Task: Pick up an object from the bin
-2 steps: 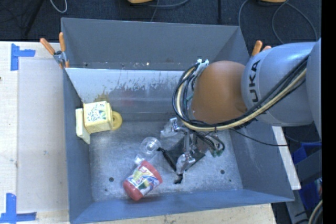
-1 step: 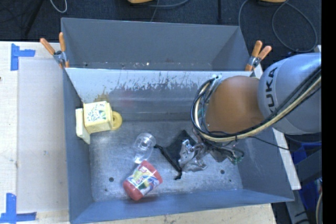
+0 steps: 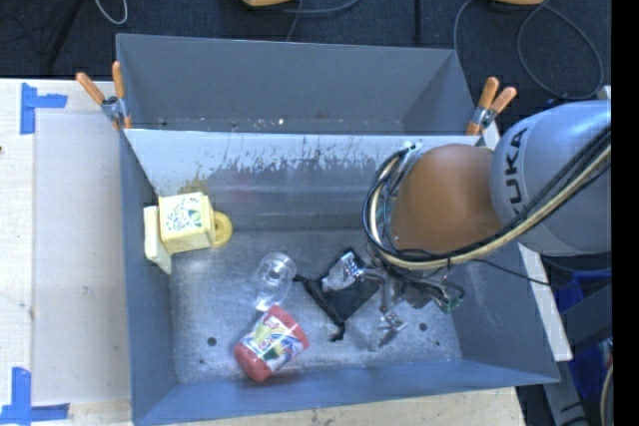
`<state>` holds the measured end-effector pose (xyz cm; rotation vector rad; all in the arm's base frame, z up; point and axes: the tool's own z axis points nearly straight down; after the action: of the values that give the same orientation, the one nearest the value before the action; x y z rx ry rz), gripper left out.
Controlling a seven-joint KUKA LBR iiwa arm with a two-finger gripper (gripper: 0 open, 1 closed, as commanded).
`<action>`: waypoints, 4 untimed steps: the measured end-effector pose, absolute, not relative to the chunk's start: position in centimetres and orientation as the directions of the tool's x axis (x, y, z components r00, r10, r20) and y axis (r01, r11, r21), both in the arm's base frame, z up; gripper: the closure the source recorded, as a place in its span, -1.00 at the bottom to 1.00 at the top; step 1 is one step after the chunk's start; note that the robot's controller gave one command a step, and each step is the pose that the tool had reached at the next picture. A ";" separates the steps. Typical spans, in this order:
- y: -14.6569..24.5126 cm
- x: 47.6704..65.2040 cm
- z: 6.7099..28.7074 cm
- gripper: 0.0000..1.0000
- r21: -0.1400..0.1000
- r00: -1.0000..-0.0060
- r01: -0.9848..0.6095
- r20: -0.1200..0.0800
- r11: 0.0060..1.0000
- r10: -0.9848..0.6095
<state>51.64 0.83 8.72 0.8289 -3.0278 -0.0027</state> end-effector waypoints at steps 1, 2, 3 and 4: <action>0.8 51.6 8.7 -1.00 0.002 -0.861 -0.509 0.002 0.861 -0.509; 2.6 53.4 7.8 1.00 -0.008 -0.719 -0.695 -0.006 0.719 -0.695; 2.6 53.4 7.8 1.00 -0.007 -0.719 -0.694 -0.007 0.719 -0.695; 2.6 52.9 10.7 1.00 0.006 -0.731 -0.683 0.004 0.731 -0.683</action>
Offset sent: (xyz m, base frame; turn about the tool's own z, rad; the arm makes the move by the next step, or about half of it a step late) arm 0.0122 0.0180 -0.0172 -0.2400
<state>52.90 2.57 10.71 1.1507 -2.9166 -0.0055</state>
